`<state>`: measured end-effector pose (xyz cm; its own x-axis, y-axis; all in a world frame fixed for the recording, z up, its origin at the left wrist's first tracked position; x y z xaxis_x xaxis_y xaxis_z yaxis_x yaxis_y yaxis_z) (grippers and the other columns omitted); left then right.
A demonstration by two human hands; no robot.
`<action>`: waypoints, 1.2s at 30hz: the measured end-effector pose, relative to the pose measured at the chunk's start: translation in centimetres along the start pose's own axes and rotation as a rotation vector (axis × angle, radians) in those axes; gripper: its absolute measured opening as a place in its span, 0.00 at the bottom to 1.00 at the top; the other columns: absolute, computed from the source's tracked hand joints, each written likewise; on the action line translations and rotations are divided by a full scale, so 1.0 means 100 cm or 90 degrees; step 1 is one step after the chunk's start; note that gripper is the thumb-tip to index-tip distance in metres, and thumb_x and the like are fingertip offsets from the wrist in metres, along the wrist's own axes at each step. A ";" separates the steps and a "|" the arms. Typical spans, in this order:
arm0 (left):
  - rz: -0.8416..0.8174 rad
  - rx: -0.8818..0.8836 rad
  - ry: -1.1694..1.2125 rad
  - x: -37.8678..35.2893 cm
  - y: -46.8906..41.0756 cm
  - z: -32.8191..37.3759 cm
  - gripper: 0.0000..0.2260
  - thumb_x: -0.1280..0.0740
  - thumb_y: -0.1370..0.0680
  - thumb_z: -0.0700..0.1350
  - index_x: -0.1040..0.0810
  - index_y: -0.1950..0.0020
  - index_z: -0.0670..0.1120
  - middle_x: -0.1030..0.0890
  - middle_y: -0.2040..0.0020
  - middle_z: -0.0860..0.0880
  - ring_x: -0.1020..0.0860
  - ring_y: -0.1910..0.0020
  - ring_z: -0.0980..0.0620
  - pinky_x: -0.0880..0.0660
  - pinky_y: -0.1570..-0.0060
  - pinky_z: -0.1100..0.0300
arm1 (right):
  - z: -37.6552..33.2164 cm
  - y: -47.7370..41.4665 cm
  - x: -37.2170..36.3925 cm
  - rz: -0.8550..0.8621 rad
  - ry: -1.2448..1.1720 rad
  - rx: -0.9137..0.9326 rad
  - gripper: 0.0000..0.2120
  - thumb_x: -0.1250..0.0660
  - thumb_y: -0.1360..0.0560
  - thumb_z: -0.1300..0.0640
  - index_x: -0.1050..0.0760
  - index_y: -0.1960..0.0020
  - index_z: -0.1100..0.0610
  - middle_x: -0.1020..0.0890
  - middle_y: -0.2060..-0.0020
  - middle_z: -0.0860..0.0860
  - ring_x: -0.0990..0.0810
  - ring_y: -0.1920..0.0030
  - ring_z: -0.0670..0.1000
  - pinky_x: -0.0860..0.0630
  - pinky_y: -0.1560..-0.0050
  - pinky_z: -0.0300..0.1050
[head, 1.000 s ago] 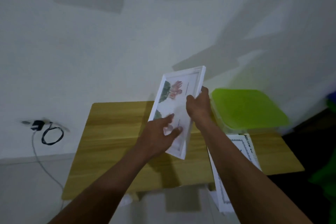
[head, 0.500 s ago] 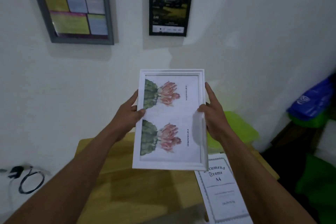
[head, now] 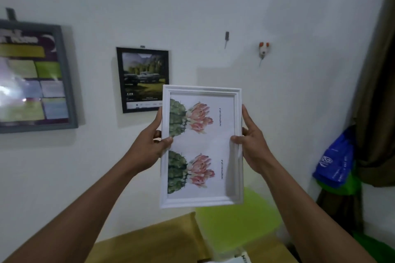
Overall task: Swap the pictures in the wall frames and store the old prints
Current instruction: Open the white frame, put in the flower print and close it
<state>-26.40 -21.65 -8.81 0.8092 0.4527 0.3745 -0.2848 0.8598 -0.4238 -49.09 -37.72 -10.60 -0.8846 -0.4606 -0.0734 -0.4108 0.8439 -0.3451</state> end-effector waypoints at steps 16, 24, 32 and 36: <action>0.143 -0.060 -0.143 -0.089 -0.229 0.067 0.41 0.34 0.21 0.38 0.54 0.28 0.74 0.24 0.41 0.44 0.21 0.61 0.51 0.23 0.64 0.62 | -0.059 -0.247 0.129 -0.118 0.136 0.165 0.45 0.32 0.26 0.69 0.47 0.25 0.31 0.22 0.37 0.51 0.20 0.42 0.49 0.20 0.42 0.52; 0.193 -0.064 -0.172 -0.086 -0.302 0.081 0.41 0.35 0.21 0.37 0.56 0.26 0.72 0.22 0.46 0.46 0.21 0.53 0.46 0.21 0.63 0.57 | -0.074 -0.335 0.127 -0.130 0.120 0.221 0.44 0.32 0.26 0.69 0.45 0.25 0.32 0.24 0.33 0.50 0.20 0.41 0.53 0.22 0.39 0.56; 0.205 -0.049 -0.190 -0.091 -0.333 0.071 0.42 0.36 0.20 0.36 0.58 0.25 0.70 0.23 0.40 0.47 0.22 0.52 0.52 0.22 0.61 0.64 | -0.061 -0.374 0.119 -0.124 0.139 0.224 0.44 0.35 0.23 0.69 0.52 0.21 0.38 0.24 0.32 0.49 0.22 0.43 0.45 0.24 0.48 0.37; 0.221 -0.047 -0.194 -0.093 -0.337 0.065 0.42 0.37 0.20 0.36 0.59 0.26 0.71 0.24 0.40 0.47 0.22 0.49 0.52 0.23 0.57 0.63 | -0.058 -0.378 0.119 -0.121 0.160 0.245 0.43 0.35 0.22 0.68 0.54 0.21 0.37 0.24 0.34 0.47 0.21 0.44 0.44 0.23 0.43 0.41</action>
<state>-27.70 -53.28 7.36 0.4813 0.7692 0.4204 -0.4665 0.6308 -0.6201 -45.39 -73.53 7.05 -0.8475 -0.4758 0.2354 -0.5003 0.5675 -0.6540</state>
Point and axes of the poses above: each hand's wrist, its own y-axis away from the middle knuckle, its own x-axis out of the back of the hand, z = x × y, the point moved 5 cm from there along -y, towards the middle knuckle
